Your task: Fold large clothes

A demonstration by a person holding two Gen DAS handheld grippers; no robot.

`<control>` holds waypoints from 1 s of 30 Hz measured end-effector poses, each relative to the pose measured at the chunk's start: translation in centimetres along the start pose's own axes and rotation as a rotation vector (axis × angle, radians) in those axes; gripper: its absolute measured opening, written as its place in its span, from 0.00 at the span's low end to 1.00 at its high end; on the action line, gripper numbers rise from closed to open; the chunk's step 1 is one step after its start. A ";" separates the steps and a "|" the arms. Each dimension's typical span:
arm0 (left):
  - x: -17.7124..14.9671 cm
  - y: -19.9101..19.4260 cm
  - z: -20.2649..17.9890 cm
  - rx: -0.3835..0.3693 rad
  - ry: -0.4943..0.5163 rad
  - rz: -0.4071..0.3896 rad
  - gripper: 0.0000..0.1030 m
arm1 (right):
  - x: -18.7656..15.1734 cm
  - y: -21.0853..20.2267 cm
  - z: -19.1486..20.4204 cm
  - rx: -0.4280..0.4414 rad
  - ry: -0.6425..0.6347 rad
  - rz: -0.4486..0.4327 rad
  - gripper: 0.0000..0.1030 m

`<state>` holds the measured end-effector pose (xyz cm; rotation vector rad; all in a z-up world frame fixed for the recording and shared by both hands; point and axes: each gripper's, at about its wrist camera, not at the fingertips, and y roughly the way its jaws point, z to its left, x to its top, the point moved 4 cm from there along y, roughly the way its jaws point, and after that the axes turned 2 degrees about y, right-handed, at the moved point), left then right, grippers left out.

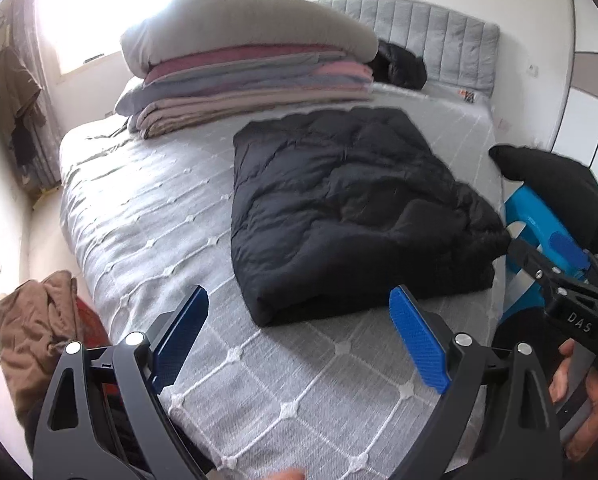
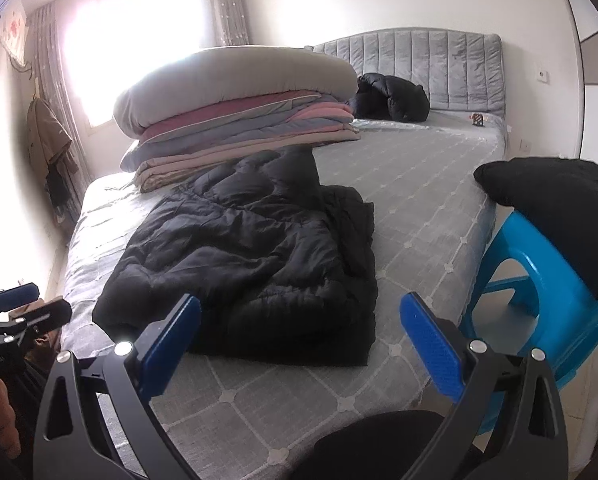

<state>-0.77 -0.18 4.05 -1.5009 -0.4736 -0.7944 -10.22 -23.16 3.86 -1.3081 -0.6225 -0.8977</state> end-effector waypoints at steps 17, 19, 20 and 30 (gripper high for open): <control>-0.8 -1.0 -1.3 -0.008 0.044 -0.046 0.86 | -0.2 -0.3 0.4 -0.035 -0.036 -0.038 0.94; -0.9 -1.0 -1.3 -0.011 0.039 -0.050 0.86 | -0.2 -0.3 0.5 -0.039 -0.042 -0.040 0.94; -1.0 -1.1 -1.3 -0.013 0.037 -0.051 0.86 | -0.2 -0.3 0.6 -0.041 -0.046 -0.041 0.94; -1.3 -0.7 -1.0 -0.015 0.024 -0.048 0.87 | -0.4 -0.2 1.0 -0.074 -0.073 -0.037 0.94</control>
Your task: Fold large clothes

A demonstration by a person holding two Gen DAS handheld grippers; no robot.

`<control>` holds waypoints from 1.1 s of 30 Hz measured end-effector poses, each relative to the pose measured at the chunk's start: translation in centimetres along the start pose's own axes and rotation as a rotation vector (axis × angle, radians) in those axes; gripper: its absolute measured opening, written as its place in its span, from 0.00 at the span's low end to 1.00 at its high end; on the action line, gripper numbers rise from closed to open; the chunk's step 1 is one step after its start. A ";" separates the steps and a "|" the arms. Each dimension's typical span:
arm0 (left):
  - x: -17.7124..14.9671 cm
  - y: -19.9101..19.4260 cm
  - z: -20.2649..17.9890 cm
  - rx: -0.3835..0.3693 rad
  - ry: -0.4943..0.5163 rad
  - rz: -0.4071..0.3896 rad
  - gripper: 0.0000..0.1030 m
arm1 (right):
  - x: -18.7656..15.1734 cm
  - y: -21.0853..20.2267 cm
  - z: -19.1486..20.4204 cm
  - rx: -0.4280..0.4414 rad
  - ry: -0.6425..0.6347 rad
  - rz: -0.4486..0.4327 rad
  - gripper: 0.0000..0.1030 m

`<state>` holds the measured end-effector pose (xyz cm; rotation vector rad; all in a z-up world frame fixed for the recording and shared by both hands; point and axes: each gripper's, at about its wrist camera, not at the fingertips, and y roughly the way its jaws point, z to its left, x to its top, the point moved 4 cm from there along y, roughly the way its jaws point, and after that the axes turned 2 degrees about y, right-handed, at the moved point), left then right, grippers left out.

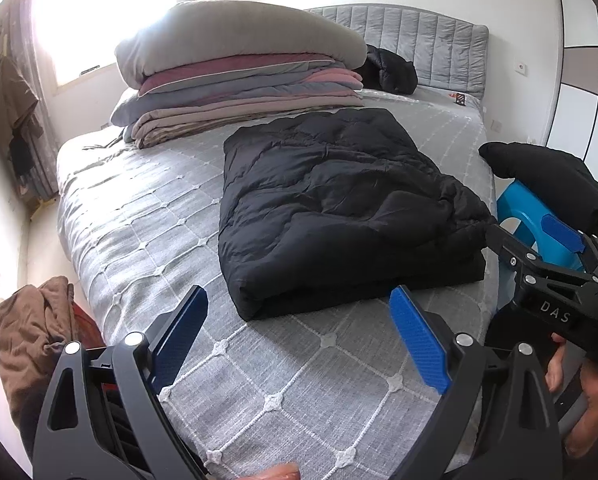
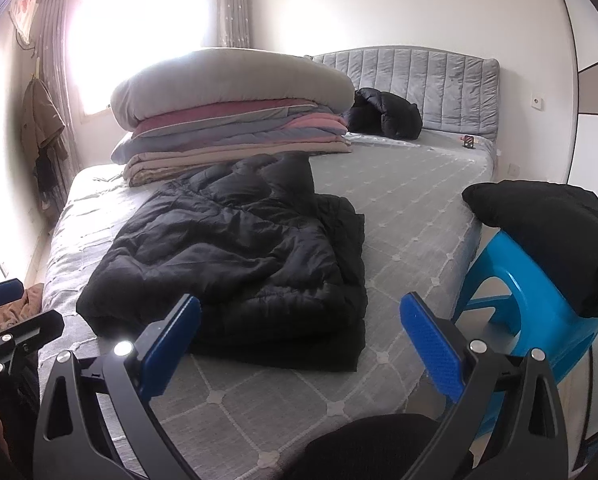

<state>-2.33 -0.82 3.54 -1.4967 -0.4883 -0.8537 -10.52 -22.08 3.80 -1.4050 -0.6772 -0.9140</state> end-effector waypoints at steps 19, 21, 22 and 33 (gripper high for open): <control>-0.5 0.2 -0.1 -0.037 -0.034 0.011 0.87 | 0.0 0.3 0.4 -0.022 -0.043 -0.002 0.94; -0.5 0.2 -0.1 -0.030 -0.031 0.009 0.87 | 0.0 0.3 0.5 -0.025 -0.046 -0.002 0.94; -0.5 0.1 -0.1 -0.026 -0.029 0.011 0.87 | 0.0 0.3 0.5 -0.028 -0.049 -0.002 0.94; -0.5 0.5 0.1 -0.013 -0.014 0.030 0.93 | 0.4 1.3 0.4 -0.025 -0.058 0.042 0.94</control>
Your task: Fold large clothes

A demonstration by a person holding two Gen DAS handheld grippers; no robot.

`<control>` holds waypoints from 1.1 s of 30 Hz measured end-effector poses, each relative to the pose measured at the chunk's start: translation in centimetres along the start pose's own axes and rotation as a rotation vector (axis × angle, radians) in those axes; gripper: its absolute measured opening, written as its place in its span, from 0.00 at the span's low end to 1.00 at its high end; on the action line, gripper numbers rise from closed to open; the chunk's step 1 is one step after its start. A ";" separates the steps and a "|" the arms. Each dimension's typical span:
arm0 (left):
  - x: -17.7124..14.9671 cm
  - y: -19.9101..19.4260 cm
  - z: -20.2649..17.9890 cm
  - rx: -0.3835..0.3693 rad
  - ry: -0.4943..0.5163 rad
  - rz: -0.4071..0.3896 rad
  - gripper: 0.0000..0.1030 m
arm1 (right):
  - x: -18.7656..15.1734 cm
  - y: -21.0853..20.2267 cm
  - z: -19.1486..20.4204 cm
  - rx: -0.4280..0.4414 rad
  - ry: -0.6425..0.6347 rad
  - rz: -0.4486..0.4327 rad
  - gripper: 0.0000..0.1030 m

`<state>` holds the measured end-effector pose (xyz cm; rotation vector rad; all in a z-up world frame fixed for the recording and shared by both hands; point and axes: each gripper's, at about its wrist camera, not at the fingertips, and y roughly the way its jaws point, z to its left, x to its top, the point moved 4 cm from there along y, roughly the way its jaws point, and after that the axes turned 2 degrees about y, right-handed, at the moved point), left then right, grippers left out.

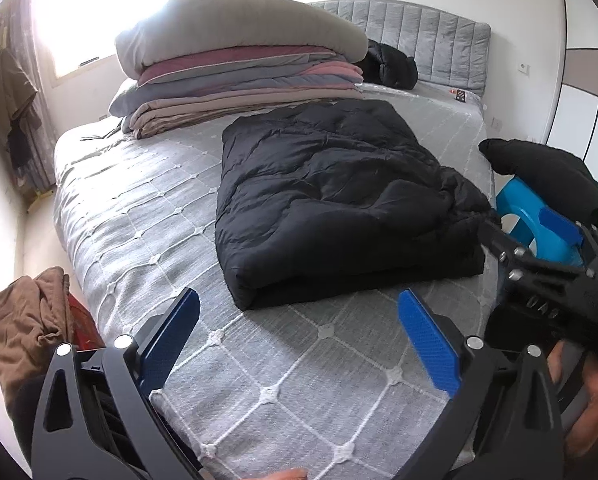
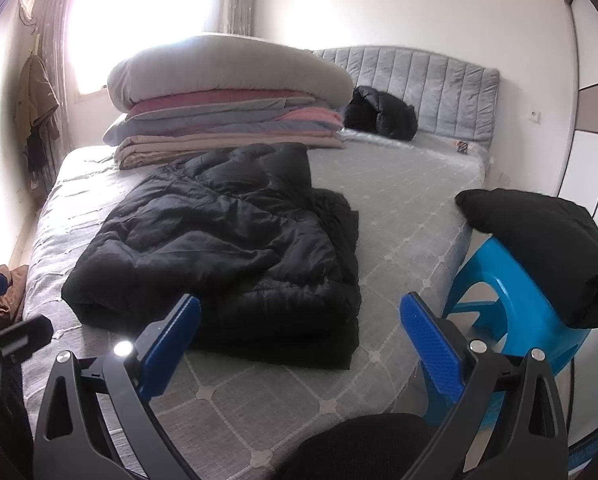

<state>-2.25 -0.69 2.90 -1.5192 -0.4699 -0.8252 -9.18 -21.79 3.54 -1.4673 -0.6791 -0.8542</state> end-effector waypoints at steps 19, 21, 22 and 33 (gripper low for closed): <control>5.2 20.4 17.1 -0.721 -0.653 0.400 0.93 | 4.2 22.9 -13.1 0.475 0.619 0.733 0.94; 4.7 22.4 16.3 -0.777 -0.671 0.451 0.93 | 3.0 23.8 -12.4 0.619 0.716 0.781 0.94; 4.5 23.3 15.7 -0.811 -0.682 0.475 0.93 | 2.5 24.3 -11.7 0.705 0.761 0.801 0.94; 7.4 25.1 8.4 -0.704 -0.442 0.442 0.50 | 2.3 25.6 -7.3 0.878 0.668 0.804 0.65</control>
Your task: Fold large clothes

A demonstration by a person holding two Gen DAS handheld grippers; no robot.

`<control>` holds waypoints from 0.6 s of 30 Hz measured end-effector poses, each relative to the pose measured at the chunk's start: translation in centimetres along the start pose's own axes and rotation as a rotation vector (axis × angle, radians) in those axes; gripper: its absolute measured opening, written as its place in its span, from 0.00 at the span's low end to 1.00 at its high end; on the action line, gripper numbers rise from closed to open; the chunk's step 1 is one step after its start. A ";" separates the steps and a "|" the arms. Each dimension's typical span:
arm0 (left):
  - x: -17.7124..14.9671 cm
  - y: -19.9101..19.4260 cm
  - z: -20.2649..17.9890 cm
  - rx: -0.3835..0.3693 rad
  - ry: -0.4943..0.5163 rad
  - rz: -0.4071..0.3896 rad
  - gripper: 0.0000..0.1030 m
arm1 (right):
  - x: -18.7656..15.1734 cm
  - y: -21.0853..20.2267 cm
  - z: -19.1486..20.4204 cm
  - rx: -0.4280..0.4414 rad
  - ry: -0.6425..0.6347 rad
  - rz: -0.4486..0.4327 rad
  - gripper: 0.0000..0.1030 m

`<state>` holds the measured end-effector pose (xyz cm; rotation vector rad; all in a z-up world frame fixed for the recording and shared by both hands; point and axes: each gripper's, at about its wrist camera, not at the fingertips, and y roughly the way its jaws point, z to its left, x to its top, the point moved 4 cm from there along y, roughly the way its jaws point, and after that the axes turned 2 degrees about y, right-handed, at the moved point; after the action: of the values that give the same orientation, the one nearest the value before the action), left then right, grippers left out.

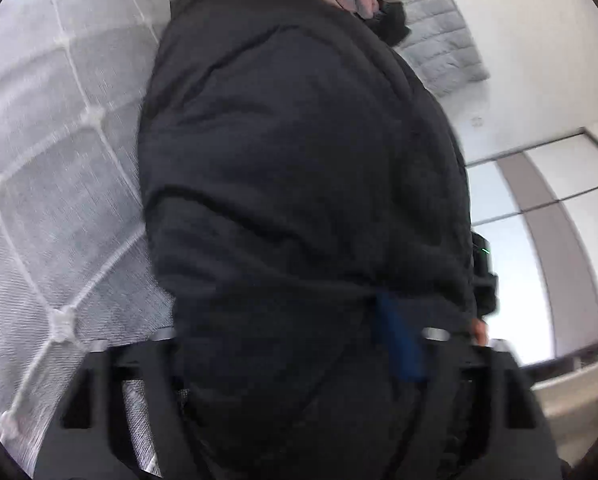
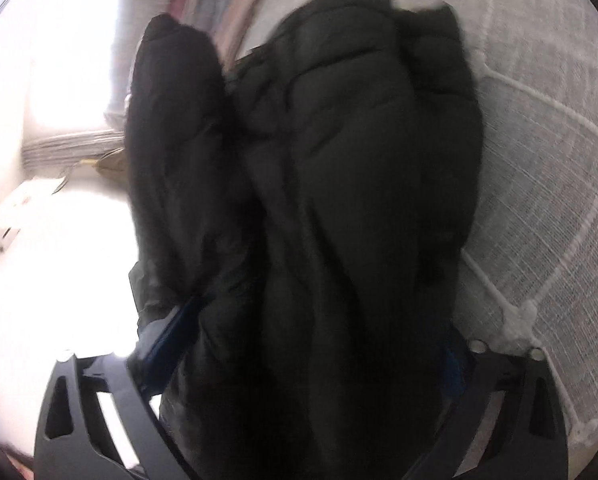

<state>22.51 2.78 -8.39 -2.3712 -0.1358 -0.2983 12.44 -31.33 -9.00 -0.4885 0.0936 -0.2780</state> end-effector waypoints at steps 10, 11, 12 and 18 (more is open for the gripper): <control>1.8 -6.6 -7.0 0.167 0.250 -0.215 0.21 | -1.0 -1.7 5.3 0.142 -0.096 -0.110 0.26; 2.1 -7.8 -7.5 0.177 0.271 -0.239 0.21 | -0.8 -1.8 6.4 0.149 -0.118 -0.114 0.26; 2.6 -9.4 -7.9 0.190 0.293 -0.266 0.21 | -0.5 -1.6 7.8 0.157 -0.147 -0.115 0.26; 5.3 -18.5 -6.7 0.252 0.325 -0.412 0.21 | 2.5 3.2 18.2 0.208 -0.305 -0.103 0.26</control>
<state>23.10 11.73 9.86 -1.9996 -0.4798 -0.8072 18.42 -21.11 5.46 -0.3250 -0.2560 -0.3079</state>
